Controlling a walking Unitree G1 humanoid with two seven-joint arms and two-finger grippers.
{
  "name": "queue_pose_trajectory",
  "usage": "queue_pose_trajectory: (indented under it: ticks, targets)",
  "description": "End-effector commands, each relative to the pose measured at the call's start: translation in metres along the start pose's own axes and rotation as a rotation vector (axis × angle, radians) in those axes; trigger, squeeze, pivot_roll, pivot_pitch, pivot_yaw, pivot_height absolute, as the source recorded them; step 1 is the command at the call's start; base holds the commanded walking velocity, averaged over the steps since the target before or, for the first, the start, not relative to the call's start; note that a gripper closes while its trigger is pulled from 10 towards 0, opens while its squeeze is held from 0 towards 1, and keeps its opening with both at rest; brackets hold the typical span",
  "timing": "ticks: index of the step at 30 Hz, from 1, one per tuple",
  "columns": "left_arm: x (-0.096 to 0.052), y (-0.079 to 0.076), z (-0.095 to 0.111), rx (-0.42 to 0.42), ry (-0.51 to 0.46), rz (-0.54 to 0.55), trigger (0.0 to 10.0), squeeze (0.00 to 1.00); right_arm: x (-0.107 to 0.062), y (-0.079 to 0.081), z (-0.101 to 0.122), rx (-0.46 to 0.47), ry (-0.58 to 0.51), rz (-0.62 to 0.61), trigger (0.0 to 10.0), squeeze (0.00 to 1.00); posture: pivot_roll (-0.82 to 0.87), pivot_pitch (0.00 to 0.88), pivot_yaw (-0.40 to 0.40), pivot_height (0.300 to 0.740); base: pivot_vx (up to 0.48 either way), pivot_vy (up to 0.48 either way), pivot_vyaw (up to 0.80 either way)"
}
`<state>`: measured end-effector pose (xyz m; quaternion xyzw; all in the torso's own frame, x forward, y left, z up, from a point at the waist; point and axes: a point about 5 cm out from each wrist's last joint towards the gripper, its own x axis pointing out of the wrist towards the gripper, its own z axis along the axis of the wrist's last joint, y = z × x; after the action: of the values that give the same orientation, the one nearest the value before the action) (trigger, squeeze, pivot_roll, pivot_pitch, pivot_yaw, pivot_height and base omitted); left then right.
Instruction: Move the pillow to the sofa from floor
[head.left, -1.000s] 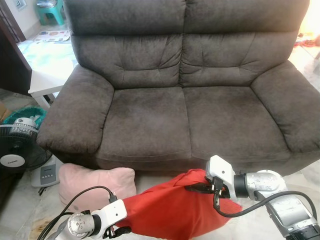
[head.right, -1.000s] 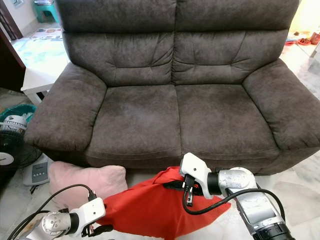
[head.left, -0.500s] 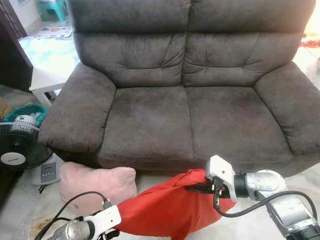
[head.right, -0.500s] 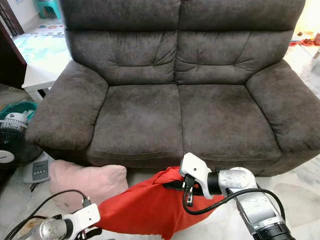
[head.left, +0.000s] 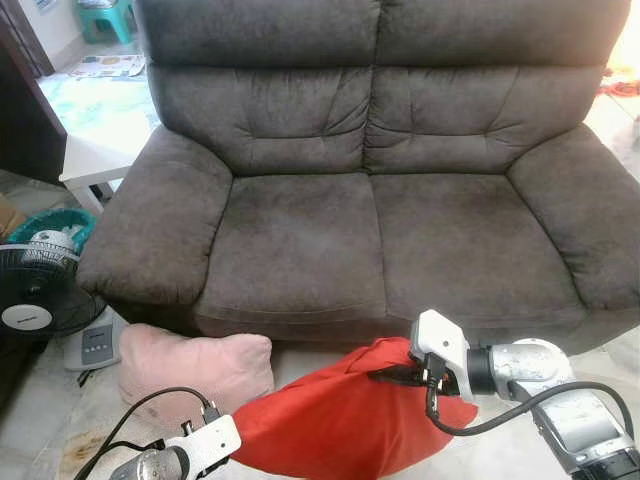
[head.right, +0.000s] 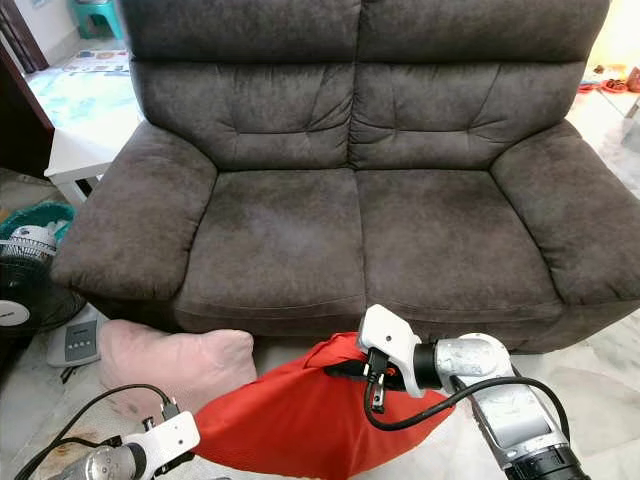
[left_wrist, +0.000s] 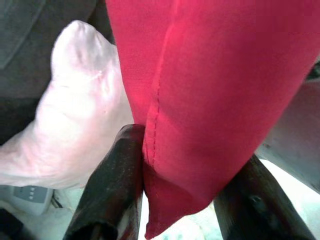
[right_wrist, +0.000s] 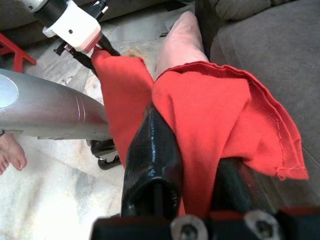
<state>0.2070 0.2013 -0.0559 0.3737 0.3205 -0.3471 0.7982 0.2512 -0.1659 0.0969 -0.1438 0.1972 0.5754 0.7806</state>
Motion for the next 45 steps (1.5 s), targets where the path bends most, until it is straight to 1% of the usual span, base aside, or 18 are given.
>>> queue_pose_trajectory:
  ticks: [1, 13, 20, 22, 25, 27, 28, 29, 32, 35, 37, 38, 39, 41, 43, 44, 45]
  targets:
    - [-0.001, -0.001, -0.002, -0.031, -0.007, 0.021, 0.0, 0.00, -0.001, 0.000, 0.023, -0.075, -0.088, 0.014, 10.0, 0.00, 0.10, 0.084, -0.027, 0.740, 0.000, 0.000, 0.00]
    - [0.001, 0.003, 0.006, -0.028, -0.044, 0.053, 0.0, 0.00, 0.000, 0.001, 0.023, -0.070, -0.089, 0.018, 10.0, 0.00, 0.10, 0.081, -0.028, 0.740, 0.000, 0.000, 0.00]
    - [0.003, 0.007, 0.009, -0.077, -0.054, 0.079, 0.0, 0.00, 0.001, 0.001, 0.020, -0.060, -0.088, 0.013, 10.0, 0.00, 0.10, 0.079, -0.026, 0.740, 0.000, 0.000, 0.00]
    - [0.003, 0.007, 0.009, -0.077, -0.054, 0.079, 0.0, 0.00, 0.001, 0.001, 0.020, -0.060, -0.088, 0.013, 10.0, 0.00, 0.10, 0.079, -0.026, 0.740, 0.000, 0.000, 0.00]
    - [0.002, 0.010, 0.011, -0.083, -0.065, 0.110, 0.0, 0.00, 0.002, 0.001, 0.019, -0.054, -0.085, 0.010, 10.0, 0.00, 0.10, 0.079, -0.024, 0.740, 0.000, 0.000, 0.00]
    - [0.000, 0.020, 0.013, -0.117, -0.091, 0.167, 0.0, 0.00, 0.003, 0.001, 0.015, -0.039, -0.083, 0.002, 10.0, 0.00, 0.11, 0.080, -0.023, 0.740, 0.000, 0.000, 0.00]
    - [0.000, 0.020, 0.013, -0.117, -0.091, 0.167, 0.0, 0.00, 0.003, 0.001, 0.015, -0.039, -0.083, 0.002, 10.0, 0.00, 0.11, 0.080, -0.023, 0.740, 0.000, 0.000, 0.00]
    - [-0.001, 0.027, 0.014, -0.145, -0.114, 0.199, 0.0, 0.00, 0.004, 0.000, 0.011, -0.027, -0.077, -0.013, 10.0, 0.00, 0.11, 0.080, -0.023, 0.740, 0.000, 0.000, 0.00]
    - [-0.004, 0.035, 0.016, -0.171, -0.144, 0.224, 0.0, 0.00, 0.005, -0.003, 0.006, -0.019, -0.057, -0.047, 10.0, 0.00, 0.11, 0.082, -0.022, 0.740, 0.000, 0.000, 0.00]
    - [-0.006, 0.046, 0.021, -0.209, -0.192, 0.263, 0.0, 0.00, 0.005, -0.009, -0.001, -0.015, -0.039, -0.106, 10.0, 0.00, 0.11, 0.084, -0.020, 0.740, 0.000, 0.000, 0.00]
    - [-0.009, 0.057, 0.029, -0.235, -0.248, 0.303, 0.0, 0.00, 0.005, -0.017, -0.007, -0.008, -0.020, -0.183, 10.0, 0.00, 0.11, 0.085, -0.019, 0.740, 0.000, 0.000, 0.00]
    - [-0.009, 0.057, 0.029, -0.235, -0.248, 0.303, 0.0, 0.00, 0.005, -0.017, -0.007, -0.008, -0.020, -0.183, 10.0, 0.00, 0.11, 0.085, -0.019, 0.740, 0.000, 0.000, 0.00]
    - [-0.012, 0.072, 0.041, -0.244, -0.326, 0.341, 0.0, 0.00, 0.004, -0.024, -0.010, -0.026, -0.006, -0.263, 10.0, 0.00, 0.11, 0.087, -0.018, 0.740, 0.000, 0.000, 0.00]
    - [-0.018, 0.092, 0.063, -0.243, -0.442, 0.406, 0.0, 0.00, 0.004, -0.034, -0.013, -0.008, -0.006, -0.366, 10.0, 0.00, 0.11, 0.087, -0.018, 0.740, 0.000, 0.000, 0.00]
    - [-0.022, 0.102, 0.074, -0.251, -0.493, 0.456, 0.0, 0.00, 0.004, -0.038, -0.015, -0.008, -0.005, -0.427, 10.0, 0.00, 0.11, 0.088, -0.017, 0.740, 0.000, 0.000, 0.00]
    - [-0.025, 0.108, 0.084, -0.260, -0.534, 0.505, 0.0, 0.00, 0.004, -0.044, -0.017, 0.008, -0.004, -0.501, 10.0, 0.00, 0.11, 0.088, -0.018, 0.740, 0.000, 0.000, 0.00]
    - [-0.025, 0.108, 0.084, -0.260, -0.534, 0.505, 0.0, 0.00, 0.004, -0.044, -0.017, 0.008, -0.004, -0.501, 10.0, 0.00, 0.11, 0.088, -0.018, 0.740, 0.000, 0.000, 0.00]
